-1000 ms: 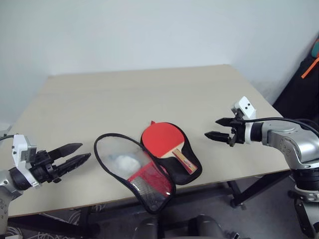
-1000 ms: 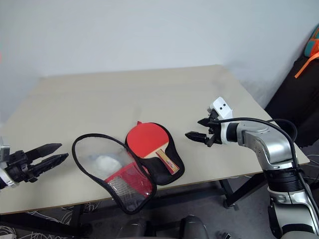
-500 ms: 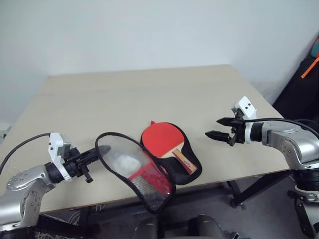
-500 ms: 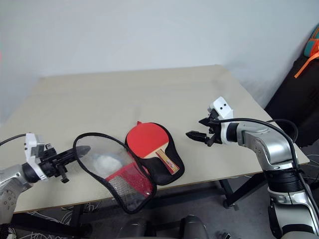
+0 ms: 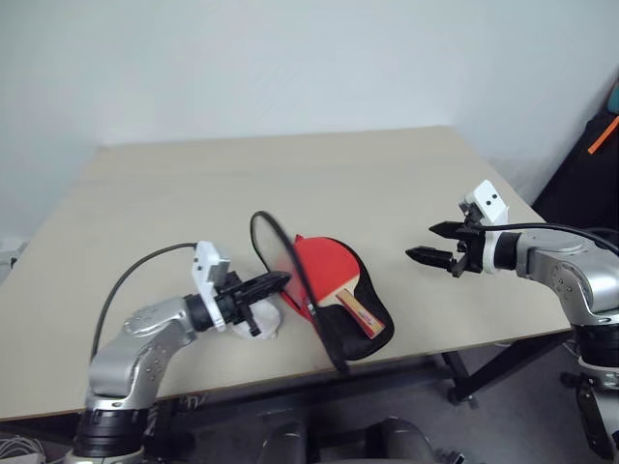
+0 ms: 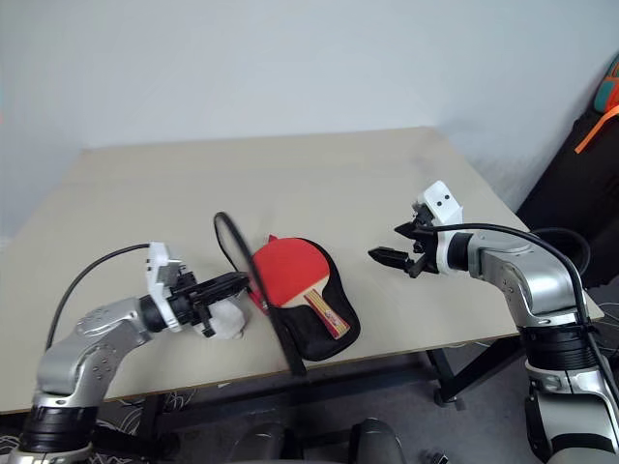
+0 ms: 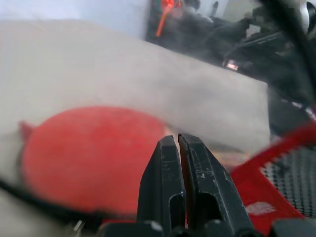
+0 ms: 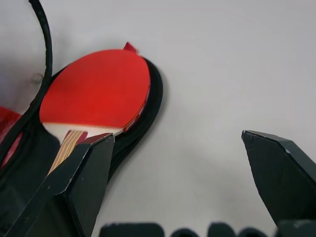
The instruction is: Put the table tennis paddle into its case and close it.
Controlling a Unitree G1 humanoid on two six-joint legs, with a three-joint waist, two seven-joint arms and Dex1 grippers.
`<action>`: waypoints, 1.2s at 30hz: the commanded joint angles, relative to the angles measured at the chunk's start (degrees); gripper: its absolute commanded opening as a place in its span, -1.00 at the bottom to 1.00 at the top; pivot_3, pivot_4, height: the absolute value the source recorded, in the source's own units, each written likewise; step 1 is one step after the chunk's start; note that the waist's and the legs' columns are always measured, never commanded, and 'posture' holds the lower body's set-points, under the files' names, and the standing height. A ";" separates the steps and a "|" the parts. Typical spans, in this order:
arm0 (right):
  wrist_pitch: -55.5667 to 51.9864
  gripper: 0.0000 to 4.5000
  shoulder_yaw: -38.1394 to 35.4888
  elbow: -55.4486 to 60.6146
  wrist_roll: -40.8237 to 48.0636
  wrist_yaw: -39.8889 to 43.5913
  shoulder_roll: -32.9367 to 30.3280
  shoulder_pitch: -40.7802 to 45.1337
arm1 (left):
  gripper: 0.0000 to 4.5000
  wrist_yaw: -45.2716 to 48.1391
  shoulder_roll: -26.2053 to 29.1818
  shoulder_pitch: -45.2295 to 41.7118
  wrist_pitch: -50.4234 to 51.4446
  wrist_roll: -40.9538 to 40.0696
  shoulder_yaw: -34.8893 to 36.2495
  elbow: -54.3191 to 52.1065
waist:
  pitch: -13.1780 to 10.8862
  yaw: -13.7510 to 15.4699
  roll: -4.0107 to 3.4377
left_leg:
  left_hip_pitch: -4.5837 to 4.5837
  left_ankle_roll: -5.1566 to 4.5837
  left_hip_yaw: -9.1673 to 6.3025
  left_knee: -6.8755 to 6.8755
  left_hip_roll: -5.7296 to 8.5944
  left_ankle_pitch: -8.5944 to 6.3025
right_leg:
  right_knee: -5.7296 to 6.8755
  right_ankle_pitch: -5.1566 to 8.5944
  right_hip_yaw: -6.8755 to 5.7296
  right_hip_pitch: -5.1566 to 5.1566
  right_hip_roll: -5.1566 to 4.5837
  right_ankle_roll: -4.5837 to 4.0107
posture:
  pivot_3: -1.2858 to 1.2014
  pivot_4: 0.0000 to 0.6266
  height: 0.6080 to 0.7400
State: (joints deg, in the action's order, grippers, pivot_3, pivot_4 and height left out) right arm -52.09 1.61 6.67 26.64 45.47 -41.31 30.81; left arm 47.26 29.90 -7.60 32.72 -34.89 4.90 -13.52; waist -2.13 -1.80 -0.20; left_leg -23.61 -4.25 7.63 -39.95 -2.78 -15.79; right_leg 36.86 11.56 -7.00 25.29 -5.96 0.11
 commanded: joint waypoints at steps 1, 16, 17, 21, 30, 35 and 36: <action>1.15 1.00 -2.12 0.08 -0.32 -0.85 0.00 1.27 | -0.98 -4.20 -2.16 -3.68 0.35 2.10 -1.61 0.99 | 0.00 0.22 0.00 | 0.01 -0.06 -0.01 -0.02 0.01 0.03 | 0.00 0.00 0.00 -0.02 0.00 0.00 | 0.03 -1.00 0.49; 1.86 1.00 -1.74 -1.15 -0.29 -2.13 1.86 2.17 | -0.98 -13.66 -7.17 -13.08 17.61 -15.77 6.60 -3.78 | 0.00 0.58 0.02 | -0.05 -0.24 -0.07 -0.16 0.00 0.08 | 0.05 -0.01 0.00 -0.03 -0.01 -0.01 | 0.03 -1.00 0.49; 1.91 1.00 -1.67 -1.18 -0.32 -2.05 1.90 2.19 | -0.98 -14.71 -7.50 -13.58 19.77 -19.08 7.62 -4.77 | 0.00 0.57 0.02 | -0.05 -0.25 -0.07 -0.17 0.00 0.08 | 0.05 -0.01 0.01 -0.04 -0.02 -0.01 | 0.03 -1.00 0.49; 2.07 1.00 -1.51 -1.51 -0.49 -1.99 2.16 2.34 | -0.98 -18.06 -6.26 -12.41 27.46 -29.79 9.25 -9.08 | 0.00 0.51 0.01 | -0.03 -0.26 -0.09 -0.18 0.01 0.09 | 0.06 -0.01 0.02 -0.08 0.00 0.00 | 0.03 -1.00 0.49; 1.17 1.00 -1.63 0.09 0.12 -2.79 3.13 0.86 | 0.19 -31.09 -5.85 -4.78 31.58 -49.09 8.17 -13.28 | 0.00 0.72 0.02 | 0.01 -0.26 -0.14 -0.23 0.04 0.09 | 0.07 -0.01 0.02 -0.16 -0.01 0.00 | 0.03 -1.00 0.49; 0.43 1.00 -1.89 1.37 0.48 -3.36 3.66 0.11 | 0.95 -36.73 -7.22 0.59 29.71 -50.86 4.77 -15.19 | 0.00 0.77 0.02 | 0.02 -0.24 -0.15 -0.23 0.07 0.08 | 0.07 -0.01 0.00 -0.18 -0.01 -0.01 | 0.03 -1.00 0.49; 0.27 1.00 -1.92 1.60 0.60 -3.48 3.78 0.00 | 0.98 -37.95 -7.40 1.77 29.28 -50.01 4.15 -15.63 | 0.01 0.75 0.02 | 0.02 -0.21 -0.16 -0.23 0.07 0.07 | 0.07 -0.01 0.00 -0.19 -0.01 -0.02 | 0.03 -1.00 0.49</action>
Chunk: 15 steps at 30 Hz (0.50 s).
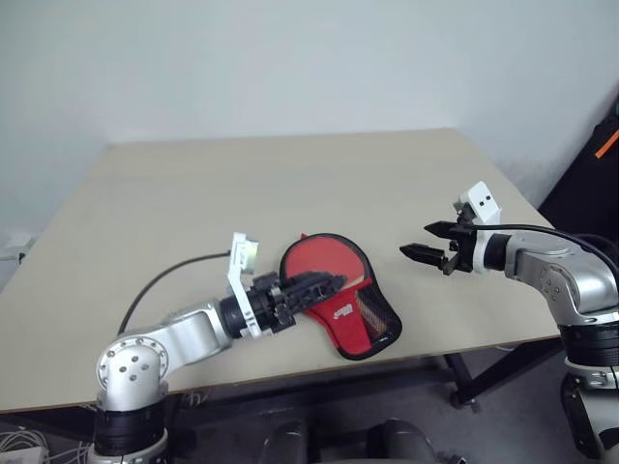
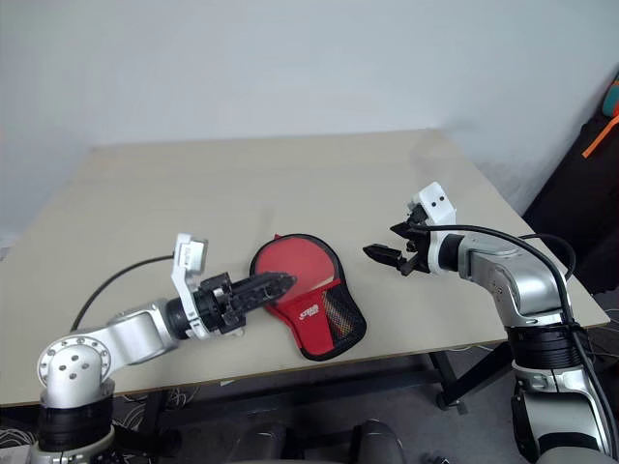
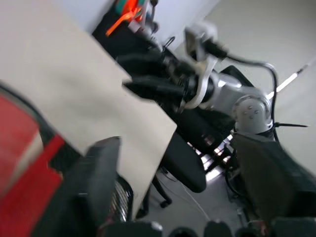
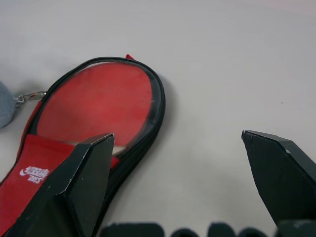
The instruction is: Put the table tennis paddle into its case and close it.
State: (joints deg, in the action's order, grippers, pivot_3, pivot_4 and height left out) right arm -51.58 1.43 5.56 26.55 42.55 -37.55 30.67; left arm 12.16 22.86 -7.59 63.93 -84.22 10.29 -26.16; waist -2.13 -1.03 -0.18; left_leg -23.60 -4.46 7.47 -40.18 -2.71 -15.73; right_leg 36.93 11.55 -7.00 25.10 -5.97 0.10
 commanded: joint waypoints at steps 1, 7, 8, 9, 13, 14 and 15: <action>-0.42 1.00 -1.73 2.97 0.80 -0.69 0.15 0.03 | 0.98 -4.41 -0.53 2.95 -1.89 -0.94 -1.87 -2.27 | 0.00 -0.05 0.00 | 0.00 0.05 0.00 0.00 0.00 -0.03 | 0.00 0.00 0.01 0.00 0.00 0.00 | 0.03 -1.00 0.49; -1.19 1.00 -1.61 3.92 1.16 -1.22 0.68 -0.16 | 0.98 -7.50 0.43 7.55 -2.00 -4.05 -3.56 -0.09 | 0.01 -0.02 -0.01 | 0.01 0.17 0.00 0.00 -0.01 -0.09 | 0.00 0.00 0.00 0.00 0.00 0.00 | 0.03 -1.00 0.49; -1.29 1.00 -1.62 4.07 1.20 -1.26 0.72 -0.20 | 0.98 -7.66 0.70 8.14 -2.04 -4.54 -3.63 0.08 | 0.01 0.00 -0.01 | 0.01 0.17 0.00 0.00 0.00 -0.10 | 0.00 0.00 0.00 0.00 0.00 0.00 | 0.03 -1.00 0.49; -1.42 1.00 -1.64 4.19 1.25 -1.31 0.73 -0.24 | 0.98 -7.36 0.99 8.94 -2.04 -4.80 -3.67 0.13 | 0.01 0.00 -0.01 | 0.01 0.18 0.00 0.00 0.00 -0.10 | 0.00 0.01 0.00 0.00 0.00 -0.01 | 0.03 -1.00 0.49; -2.13 1.00 -1.73 5.01 1.53 -1.51 0.86 -0.48 | 0.98 -6.91 1.22 12.16 -2.10 -7.82 -3.99 2.81 | 0.01 -0.01 -0.01 | 0.01 0.19 0.00 0.01 -0.02 -0.11 | 0.00 0.01 0.00 0.02 0.00 -0.01 | 0.03 -1.00 0.49; -2.33 1.00 -1.75 5.27 1.61 -1.58 0.92 -0.53 | 0.98 -6.73 1.07 12.49 -2.16 -7.90 -4.26 3.70 | 0.00 0.03 -0.01 | 0.01 0.19 0.00 0.01 -0.02 -0.11 | 0.00 0.01 0.00 0.02 -0.01 -0.01 | 0.03 -1.00 0.49; -2.50 1.00 -1.75 5.49 1.69 -1.66 0.99 -0.57 | 0.98 -6.71 0.94 12.65 -2.19 -7.86 -4.56 4.59 | 0.00 0.07 -0.01 | 0.01 0.19 0.00 0.01 -0.02 -0.11 | 0.00 0.01 -0.01 0.02 -0.01 -0.02 | 0.03 -1.00 0.49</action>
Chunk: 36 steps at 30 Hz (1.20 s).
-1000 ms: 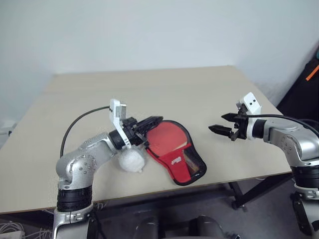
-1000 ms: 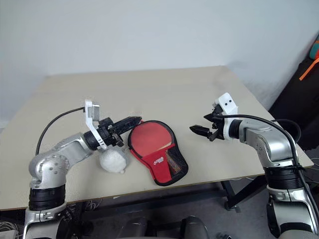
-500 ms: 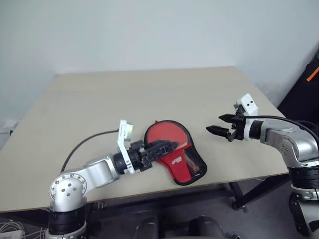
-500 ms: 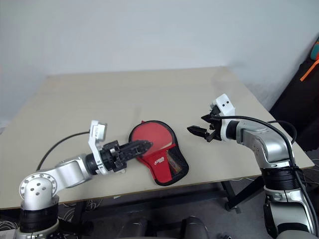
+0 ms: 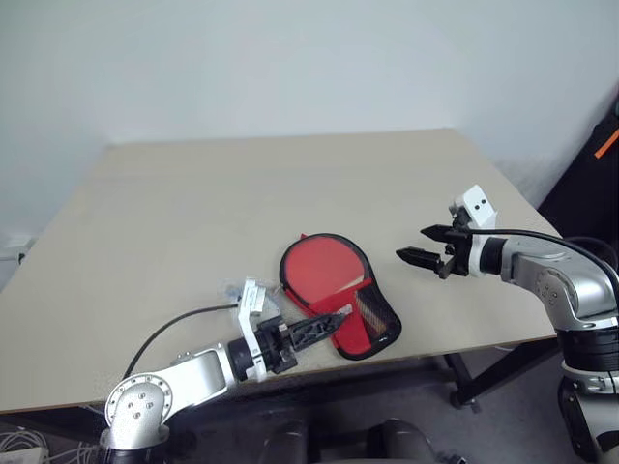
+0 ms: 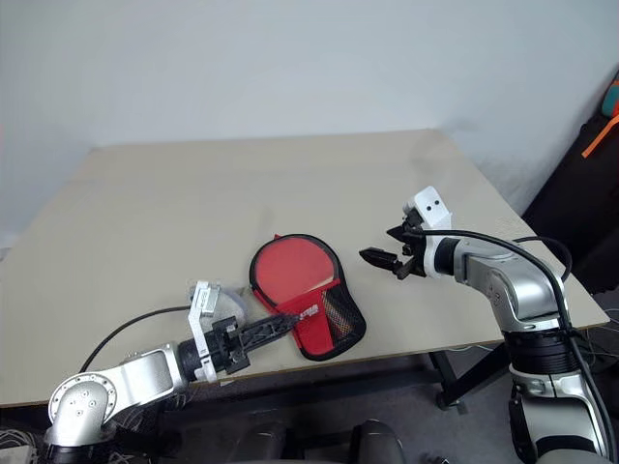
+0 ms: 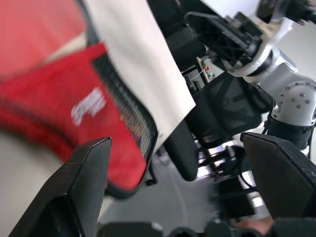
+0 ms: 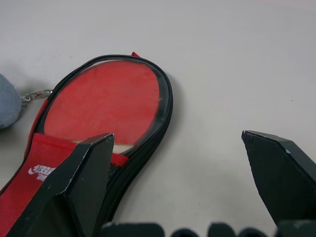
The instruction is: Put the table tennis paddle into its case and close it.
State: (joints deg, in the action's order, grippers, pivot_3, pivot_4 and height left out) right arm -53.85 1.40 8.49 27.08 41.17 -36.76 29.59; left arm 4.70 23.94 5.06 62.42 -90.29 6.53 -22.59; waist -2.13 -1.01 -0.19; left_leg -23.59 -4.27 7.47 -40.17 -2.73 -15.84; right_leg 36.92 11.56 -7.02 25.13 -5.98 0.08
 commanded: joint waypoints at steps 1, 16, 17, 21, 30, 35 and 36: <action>-0.41 1.00 -1.72 2.77 1.24 -0.37 0.29 0.48 | 0.98 0.84 -0.50 0.11 -0.82 -1.77 -1.08 2.16 | 0.00 0.10 0.00 | 0.00 0.00 0.00 0.00 0.00 0.00 | 0.00 0.00 0.00 0.00 0.00 0.00 | 0.03 -1.00 0.49; -2.08 1.00 -2.33 4.87 2.26 -1.59 1.06 0.05 | 0.98 1.21 -1.55 -2.00 1.17 -0.61 -5.03 9.73 | 0.04 0.24 -0.06 | 0.00 -0.01 0.00 0.00 0.03 -0.01 | 0.00 0.00 0.00 0.00 -0.04 -0.01 | 0.03 -1.00 0.49; -2.22 1.00 -2.47 5.06 2.34 -1.82 1.09 -0.14 | 0.98 0.90 -1.39 -2.01 1.35 -0.69 -4.96 9.74 | 0.04 0.26 -0.07 | 0.00 -0.01 -0.01 0.00 0.03 0.00 | 0.00 0.00 0.00 0.00 -0.04 -0.01 | 0.03 -1.00 0.49; -2.45 1.00 -2.72 5.81 2.74 -2.36 1.13 -0.97 | 0.98 -1.01 -0.71 -2.18 1.57 -2.68 -4.07 9.53 | 0.05 0.24 -0.08 | 0.00 -0.01 -0.02 0.00 0.05 -0.01 | 0.00 0.00 0.00 0.00 -0.07 -0.01 | 0.03 -1.00 0.49; -2.41 1.00 -2.55 5.98 3.07 -3.31 1.96 -1.03 | 0.98 -4.64 0.52 -2.08 2.10 -4.54 -4.61 10.15 | 0.05 0.24 -0.08 | 0.00 -0.02 -0.04 0.00 0.05 -0.01 | 0.00 0.00 -0.01 0.00 -0.07 -0.01 | 0.03 -1.00 0.49; -2.39 1.00 -2.51 6.19 3.23 -3.53 2.31 -1.14 | 0.98 -6.12 0.13 -2.31 2.03 -4.93 -5.13 10.84 | 0.06 0.25 -0.10 | 0.00 -0.02 -0.04 0.00 0.05 -0.01 | 0.00 0.00 0.00 0.00 -0.08 -0.01 | 0.03 -1.00 0.49; -2.44 1.00 -2.49 6.26 3.28 -3.61 2.36 -1.12 | 0.98 -6.38 -0.17 -2.50 1.91 -4.79 -5.33 11.22 | 0.06 0.25 -0.10 | 0.00 -0.02 -0.04 0.00 0.05 -0.01 | 0.00 0.00 0.00 0.00 -0.08 -0.01 | 0.03 -1.00 0.49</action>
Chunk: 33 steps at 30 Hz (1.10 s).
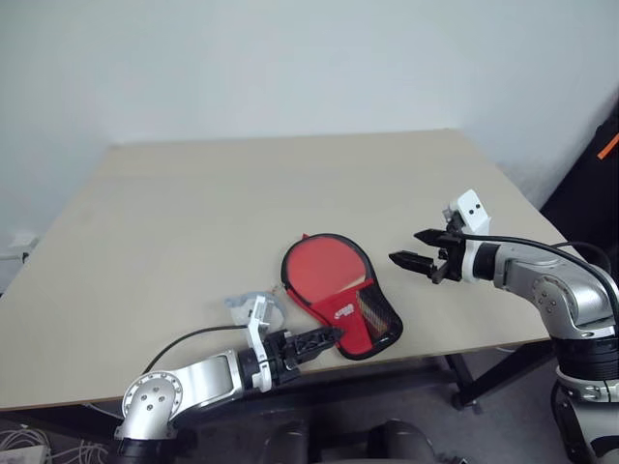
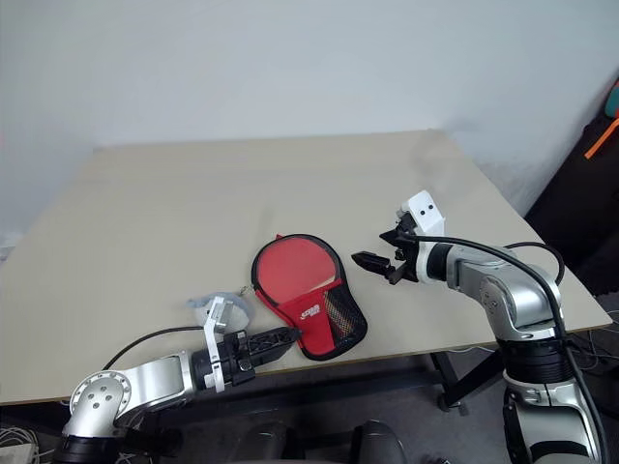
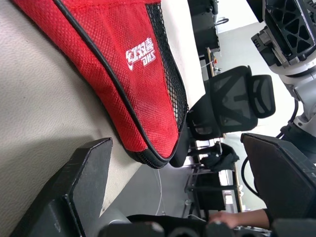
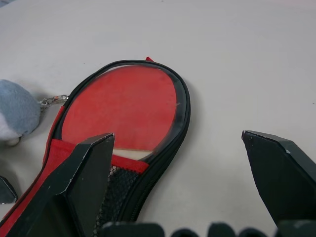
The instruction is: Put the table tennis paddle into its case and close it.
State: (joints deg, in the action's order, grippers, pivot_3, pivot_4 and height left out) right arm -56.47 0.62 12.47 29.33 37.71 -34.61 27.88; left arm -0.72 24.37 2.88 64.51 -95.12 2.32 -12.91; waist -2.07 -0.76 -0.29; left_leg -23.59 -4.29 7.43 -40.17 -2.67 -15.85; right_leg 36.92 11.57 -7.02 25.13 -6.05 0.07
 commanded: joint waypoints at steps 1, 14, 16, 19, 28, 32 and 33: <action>0.14 1.00 -1.70 2.32 1.09 -0.23 0.24 0.62 | 0.98 -1.09 -0.83 -0.48 -0.24 0.28 -1.29 1.86 | 0.02 0.02 -0.03 | 0.00 0.00 0.00 0.00 0.01 0.00 | 0.00 0.00 0.00 0.00 0.00 0.00 | 0.03 -1.00 0.49; -0.39 1.00 -1.72 2.86 1.63 -0.87 0.63 1.46 | 0.98 -0.72 -4.12 -4.88 0.96 6.15 -3.88 6.63 | 0.13 1.44 -0.20 | 0.06 -0.18 -0.13 -0.01 0.19 0.06 | -0.05 0.07 0.00 -0.11 -0.10 -0.12 | 0.03 -1.00 0.49; -0.29 1.00 -1.61 2.78 1.67 -0.99 0.68 1.54 | 0.98 -0.18 -5.01 -5.97 1.18 7.37 -3.95 7.95 | 0.14 1.46 -0.22 | 0.06 -0.19 -0.16 -0.01 0.21 0.05 | -0.06 0.07 -0.02 -0.20 -0.11 -0.13 | 0.03 -1.00 0.49; -0.46 1.00 -1.61 2.96 1.88 -1.25 0.82 1.83 | 0.98 0.01 -7.14 -8.68 1.44 9.95 -4.40 11.01 | 0.18 1.52 -0.28 | 0.08 -0.20 -0.20 -0.01 0.23 0.06 | -0.08 0.07 -0.06 -0.29 -0.11 -0.13 | 0.03 -1.00 0.49; -1.09 1.00 -1.87 3.78 2.36 -2.03 0.88 1.96 | 0.98 -0.92 -10.64 -11.82 3.23 14.04 -2.31 15.19 | 0.22 1.73 -0.34 | 0.36 -0.36 -0.35 -0.01 0.30 0.02 | -0.18 0.08 -0.16 -0.66 -0.19 -0.12 | 0.03 -1.00 0.49; -1.34 1.00 -1.87 4.12 2.52 -2.31 0.89 1.88 | 0.98 -2.10 -10.88 -11.72 4.97 13.83 -0.99 14.50 | 0.22 1.83 -0.34 | 0.66 -0.66 -0.33 0.04 0.30 -0.16 | -0.22 0.09 -0.15 -0.81 -0.28 -0.11 | 0.03 -1.00 0.49; -1.39 1.00 -1.93 4.22 2.58 -2.29 0.81 1.84 | 0.98 -2.68 -10.35 -11.45 5.95 12.79 -0.49 13.55 | 0.22 1.81 -0.34 | 0.66 -0.67 -0.34 0.05 0.30 -0.17 | -0.22 0.09 -0.15 -0.80 -0.31 -0.11 | 0.03 -1.00 0.49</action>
State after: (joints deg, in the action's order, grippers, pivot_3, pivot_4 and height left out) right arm -58.04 0.61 14.42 31.04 35.78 -33.66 28.63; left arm -0.98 13.54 -9.61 69.12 -83.32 1.76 -1.23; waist -1.85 1.06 -0.63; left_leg -22.92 -4.96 7.10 -40.11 -2.37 -16.02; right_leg 36.70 11.66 -7.17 24.33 -6.37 -0.04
